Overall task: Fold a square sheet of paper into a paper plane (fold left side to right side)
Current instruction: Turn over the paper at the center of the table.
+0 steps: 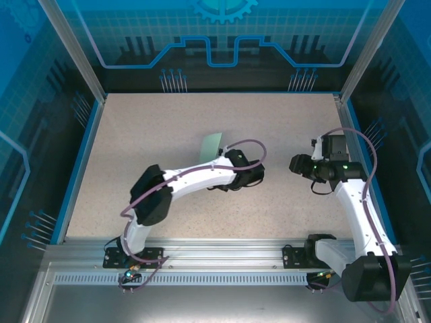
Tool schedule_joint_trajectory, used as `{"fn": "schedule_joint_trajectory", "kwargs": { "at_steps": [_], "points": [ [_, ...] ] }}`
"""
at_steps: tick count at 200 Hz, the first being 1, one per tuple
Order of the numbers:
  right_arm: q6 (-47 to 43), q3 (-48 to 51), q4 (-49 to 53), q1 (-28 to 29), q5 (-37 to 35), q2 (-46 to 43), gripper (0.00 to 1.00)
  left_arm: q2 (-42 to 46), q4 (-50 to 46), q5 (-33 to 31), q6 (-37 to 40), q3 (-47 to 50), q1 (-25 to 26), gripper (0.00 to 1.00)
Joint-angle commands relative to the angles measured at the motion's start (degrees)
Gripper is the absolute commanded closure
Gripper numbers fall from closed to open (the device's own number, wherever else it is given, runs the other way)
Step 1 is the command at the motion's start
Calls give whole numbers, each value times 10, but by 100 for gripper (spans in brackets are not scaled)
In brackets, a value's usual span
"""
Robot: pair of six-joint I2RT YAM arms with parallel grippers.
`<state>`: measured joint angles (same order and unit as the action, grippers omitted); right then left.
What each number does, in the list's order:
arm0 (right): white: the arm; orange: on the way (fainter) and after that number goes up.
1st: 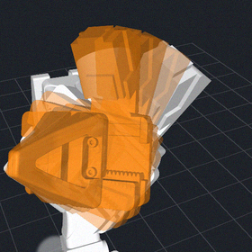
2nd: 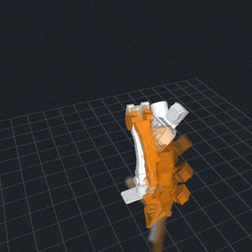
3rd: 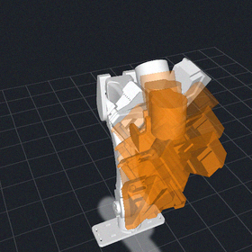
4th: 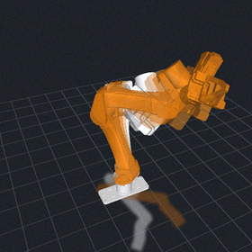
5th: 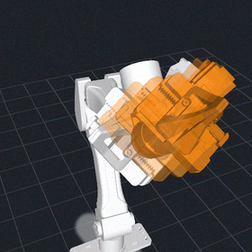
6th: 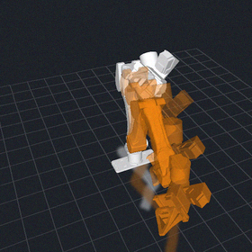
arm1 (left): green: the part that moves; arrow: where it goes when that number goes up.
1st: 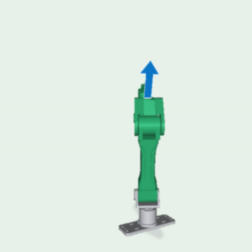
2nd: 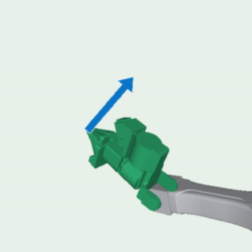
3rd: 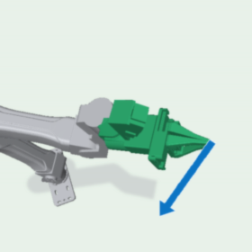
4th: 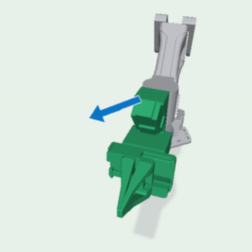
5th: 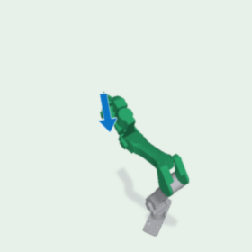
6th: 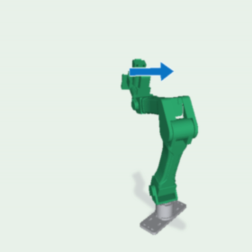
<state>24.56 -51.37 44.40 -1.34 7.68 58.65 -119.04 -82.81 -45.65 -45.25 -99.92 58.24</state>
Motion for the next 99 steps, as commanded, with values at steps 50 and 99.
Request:
{"fn": "schedule_joint_trajectory", "kwargs": {
  "at_steps": [50,99],
  "points": [
    [14,38,-23,-16,14,-6,46,-184,-116,70,20,-166,11,78],
    [3,41,-32,-20,41,13,45,-162,-64,176,111,-272,2,32]
  ]
}}
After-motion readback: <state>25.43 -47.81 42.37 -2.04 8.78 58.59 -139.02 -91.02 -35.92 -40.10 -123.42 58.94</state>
